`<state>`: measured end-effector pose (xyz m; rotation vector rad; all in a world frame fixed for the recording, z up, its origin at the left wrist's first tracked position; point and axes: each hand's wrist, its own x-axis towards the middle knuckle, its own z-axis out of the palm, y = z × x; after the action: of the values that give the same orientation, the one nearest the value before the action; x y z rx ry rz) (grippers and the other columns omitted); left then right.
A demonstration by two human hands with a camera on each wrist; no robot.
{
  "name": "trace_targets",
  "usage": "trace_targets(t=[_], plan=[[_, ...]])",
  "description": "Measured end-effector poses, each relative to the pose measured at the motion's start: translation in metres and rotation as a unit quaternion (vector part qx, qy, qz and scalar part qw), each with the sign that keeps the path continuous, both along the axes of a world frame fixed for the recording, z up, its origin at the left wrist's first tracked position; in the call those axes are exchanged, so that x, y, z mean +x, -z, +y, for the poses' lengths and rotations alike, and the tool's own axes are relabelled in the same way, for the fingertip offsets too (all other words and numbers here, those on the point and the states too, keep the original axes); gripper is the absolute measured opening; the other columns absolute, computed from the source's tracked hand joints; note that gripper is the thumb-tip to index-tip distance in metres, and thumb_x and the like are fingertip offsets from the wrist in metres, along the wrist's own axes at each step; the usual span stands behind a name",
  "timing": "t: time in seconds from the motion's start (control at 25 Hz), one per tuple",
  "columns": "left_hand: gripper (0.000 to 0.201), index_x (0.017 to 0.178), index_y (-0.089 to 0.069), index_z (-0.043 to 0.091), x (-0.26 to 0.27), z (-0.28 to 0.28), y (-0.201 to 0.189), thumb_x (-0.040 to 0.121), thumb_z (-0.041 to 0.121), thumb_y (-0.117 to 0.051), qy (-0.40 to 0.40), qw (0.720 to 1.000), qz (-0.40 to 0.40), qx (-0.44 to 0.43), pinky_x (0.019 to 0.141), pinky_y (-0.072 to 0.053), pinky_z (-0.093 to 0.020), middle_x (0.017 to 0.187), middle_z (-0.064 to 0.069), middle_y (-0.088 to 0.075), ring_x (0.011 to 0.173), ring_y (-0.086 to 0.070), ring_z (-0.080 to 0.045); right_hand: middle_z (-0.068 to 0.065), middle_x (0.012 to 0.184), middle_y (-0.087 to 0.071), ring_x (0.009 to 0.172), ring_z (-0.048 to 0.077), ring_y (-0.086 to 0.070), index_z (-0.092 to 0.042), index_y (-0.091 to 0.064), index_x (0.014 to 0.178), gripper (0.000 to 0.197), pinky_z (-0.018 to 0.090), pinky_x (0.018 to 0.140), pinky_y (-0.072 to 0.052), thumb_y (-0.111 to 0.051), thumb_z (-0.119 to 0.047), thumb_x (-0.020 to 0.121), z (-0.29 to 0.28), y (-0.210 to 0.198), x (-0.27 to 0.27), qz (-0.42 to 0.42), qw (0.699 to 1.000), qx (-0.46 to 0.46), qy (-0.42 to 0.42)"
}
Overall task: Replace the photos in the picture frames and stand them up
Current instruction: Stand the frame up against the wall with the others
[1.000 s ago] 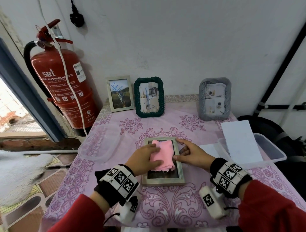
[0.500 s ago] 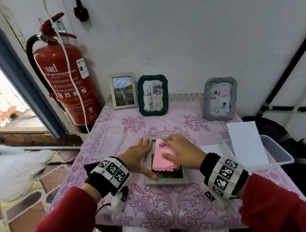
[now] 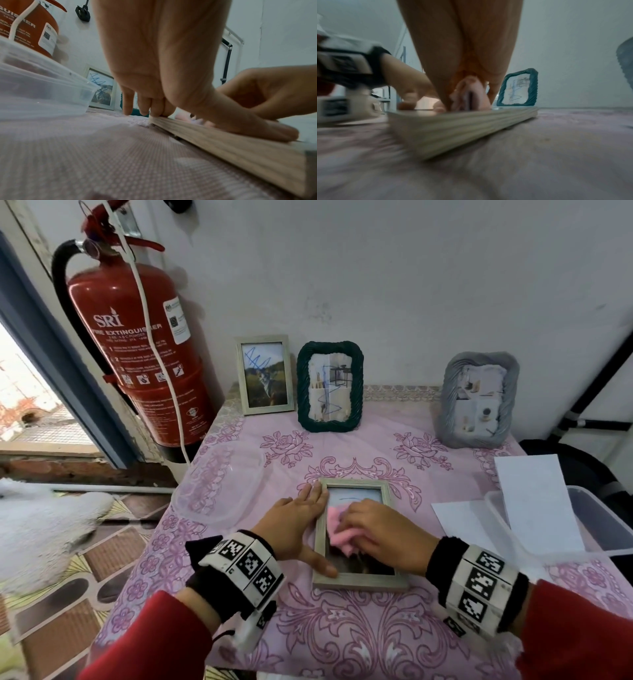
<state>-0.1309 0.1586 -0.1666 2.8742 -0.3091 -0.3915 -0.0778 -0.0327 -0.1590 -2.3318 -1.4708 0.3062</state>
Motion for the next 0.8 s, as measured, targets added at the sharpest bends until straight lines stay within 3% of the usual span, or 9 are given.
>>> trace_targets(t=[0.12,0.2,0.28,0.36,0.44,0.56,0.8], plan=[[0.130,0.150,0.004,0.011,-0.001,-0.001,-0.002,0.060,0.068,-0.070,0.003,0.999,-0.003,0.033,0.118,-0.014,-0.038,0.158,-0.007,0.008,0.147,0.004,-0.018,0.003,0.110,-0.060,0.106,0.009,-0.043,-0.009,-0.066,0.101,0.022,0.008,0.092,-0.025,-0.050,-0.018,0.090,-0.018,0.005,-0.016,-0.008,0.999,0.019,-0.046],[0.129,0.149,0.006,0.010,0.000,-0.002,-0.004,0.061,0.069,-0.068,0.008,0.999,0.001,0.048,0.118,-0.013,-0.038,0.158,-0.008,0.009,0.147,0.004,-0.019,0.001,0.111,-0.059,0.103,0.005,-0.044,-0.010,-0.067,0.103,0.022,0.007,0.085,-0.028,-0.051,-0.019,0.091,-0.026,0.003,-0.013,-0.026,0.999,0.007,-0.037],[0.129,0.149,0.006,0.009,-0.001,-0.003,-0.005,0.061,0.070,-0.067,0.011,0.998,-0.002,0.055,0.118,-0.015,-0.037,0.158,-0.009,0.010,0.147,0.004,-0.019,0.004,0.109,-0.058,0.092,0.004,-0.051,-0.007,-0.067,0.105,0.022,0.010,0.073,-0.035,-0.050,-0.013,0.092,-0.025,-0.002,-0.003,0.011,1.000,-0.003,0.004],[0.129,0.149,0.005,0.009,-0.002,-0.004,-0.005,0.061,0.070,-0.067,0.013,0.999,-0.006,0.050,0.117,-0.016,-0.036,0.158,-0.009,0.010,0.147,0.003,-0.018,0.004,0.102,-0.056,0.088,0.007,-0.052,-0.005,-0.066,0.102,0.021,0.015,0.069,-0.035,-0.048,-0.007,0.091,-0.016,-0.004,0.013,0.015,0.999,-0.016,0.040],[0.128,0.150,0.003,0.009,-0.002,-0.004,-0.005,0.061,0.070,-0.066,0.018,0.999,-0.008,0.049,0.117,-0.017,-0.036,0.158,-0.010,0.008,0.147,0.002,-0.018,0.001,0.100,-0.053,0.094,0.014,-0.051,-0.007,-0.065,0.096,0.017,0.017,0.072,-0.029,-0.049,-0.010,0.092,-0.005,-0.001,0.028,-0.035,0.997,-0.028,0.070],[0.129,0.149,0.000,0.007,0.002,-0.007,-0.007,0.060,0.071,-0.067,0.024,0.997,-0.014,0.068,0.116,-0.016,-0.035,0.158,-0.012,0.004,0.147,0.000,-0.020,0.007,0.103,-0.056,0.097,0.022,-0.050,-0.008,-0.066,0.094,0.016,0.028,0.082,-0.037,-0.055,-0.018,0.090,0.005,-0.001,0.039,-0.037,0.995,-0.044,0.078],[0.130,0.149,0.003,0.006,0.002,-0.008,-0.008,0.060,0.072,-0.064,0.023,0.996,-0.015,0.089,0.117,-0.013,-0.035,0.158,-0.012,0.007,0.147,0.002,-0.020,0.003,0.111,-0.059,0.103,0.020,-0.049,-0.014,-0.068,0.106,0.026,0.035,0.090,-0.039,-0.051,-0.027,0.091,-0.001,0.001,-0.010,-0.015,0.999,-0.038,-0.027]])
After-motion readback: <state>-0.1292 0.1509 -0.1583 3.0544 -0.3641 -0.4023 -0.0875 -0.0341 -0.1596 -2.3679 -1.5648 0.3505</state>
